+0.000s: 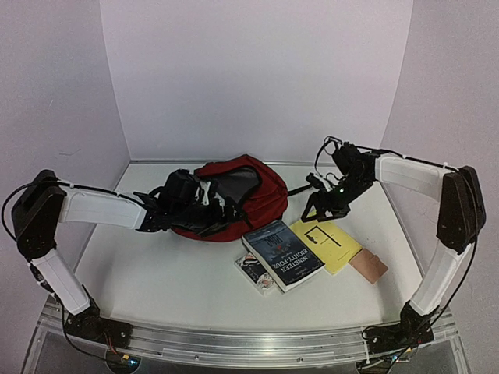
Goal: Pack the student bag
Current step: Place the book at the center of the board, then pick up the book from the center of the board.
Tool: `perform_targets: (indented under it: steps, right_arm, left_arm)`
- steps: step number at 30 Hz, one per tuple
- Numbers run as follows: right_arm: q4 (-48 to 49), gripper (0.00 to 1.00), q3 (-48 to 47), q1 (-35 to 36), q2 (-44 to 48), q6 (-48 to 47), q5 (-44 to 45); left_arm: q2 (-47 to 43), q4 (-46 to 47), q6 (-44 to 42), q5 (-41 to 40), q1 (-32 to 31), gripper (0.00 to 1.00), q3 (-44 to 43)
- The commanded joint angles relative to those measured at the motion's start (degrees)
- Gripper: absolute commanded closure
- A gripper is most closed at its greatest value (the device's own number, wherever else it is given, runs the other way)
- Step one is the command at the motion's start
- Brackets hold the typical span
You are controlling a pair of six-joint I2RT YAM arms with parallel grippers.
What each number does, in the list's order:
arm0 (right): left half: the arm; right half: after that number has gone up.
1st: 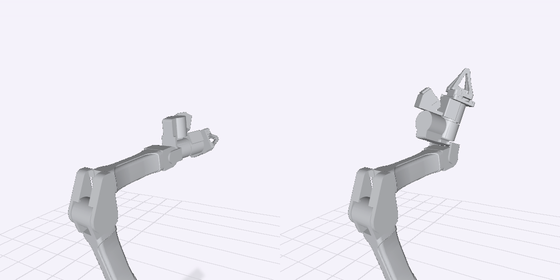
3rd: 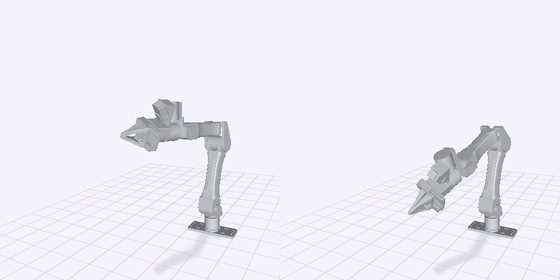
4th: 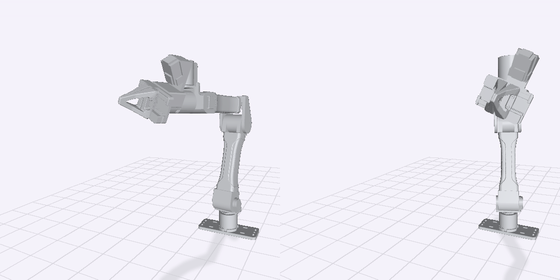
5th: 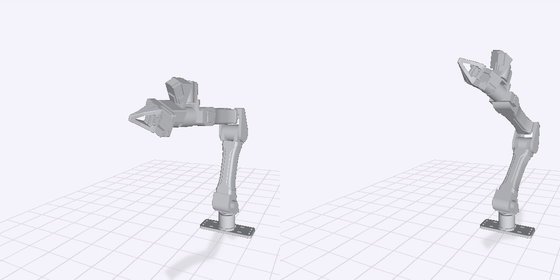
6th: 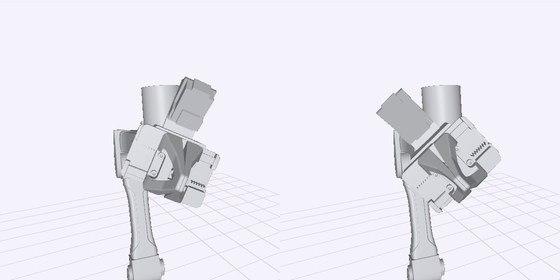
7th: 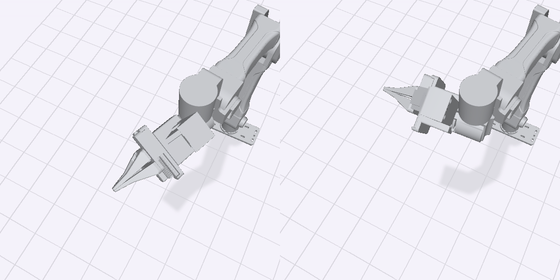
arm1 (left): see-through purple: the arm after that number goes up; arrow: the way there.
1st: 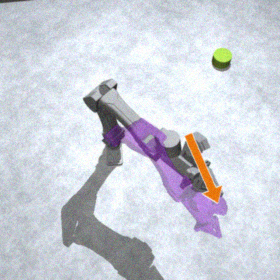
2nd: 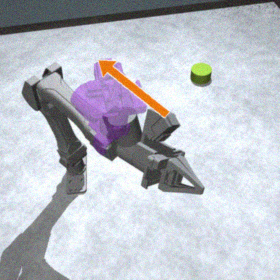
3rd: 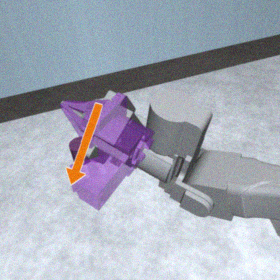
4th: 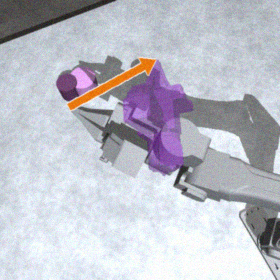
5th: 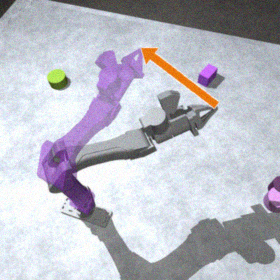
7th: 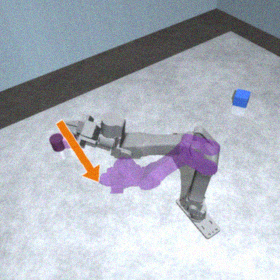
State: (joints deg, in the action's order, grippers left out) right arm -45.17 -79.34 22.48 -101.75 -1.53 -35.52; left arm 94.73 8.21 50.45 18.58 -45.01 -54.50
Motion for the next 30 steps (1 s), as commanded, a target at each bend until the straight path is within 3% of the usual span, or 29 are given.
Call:
perform_targets:
  steps: [1, 16, 25, 30]
  right_arm:
    - [-2.12, 0.24, 4.71, -0.33, -1.17, -3.95, -2.4]
    - [-2.03, 0.24, 10.17, -0.33, -8.9, -6.83, -9.17]
    - [-2.47, 0.34, 10.25, -0.33, -7.8, -7.19, -19.03]
    - [-2.83, 0.5, 9.95, -0.32, -7.22, -5.97, -21.81]
  left_arm:
    - [4.65, 7.52, 2.82, 2.42, -1.72, 0.07, -1.05]
    - [15.93, 9.98, 5.27, 4.76, -2.54, 0.17, -7.48]
    - [19.95, 10.68, 5.23, 6.14, -2.55, 0.2, -10.68]
    - [21.18, 11.58, 4.98, 7.4, -2.53, 0.21, -11.8]
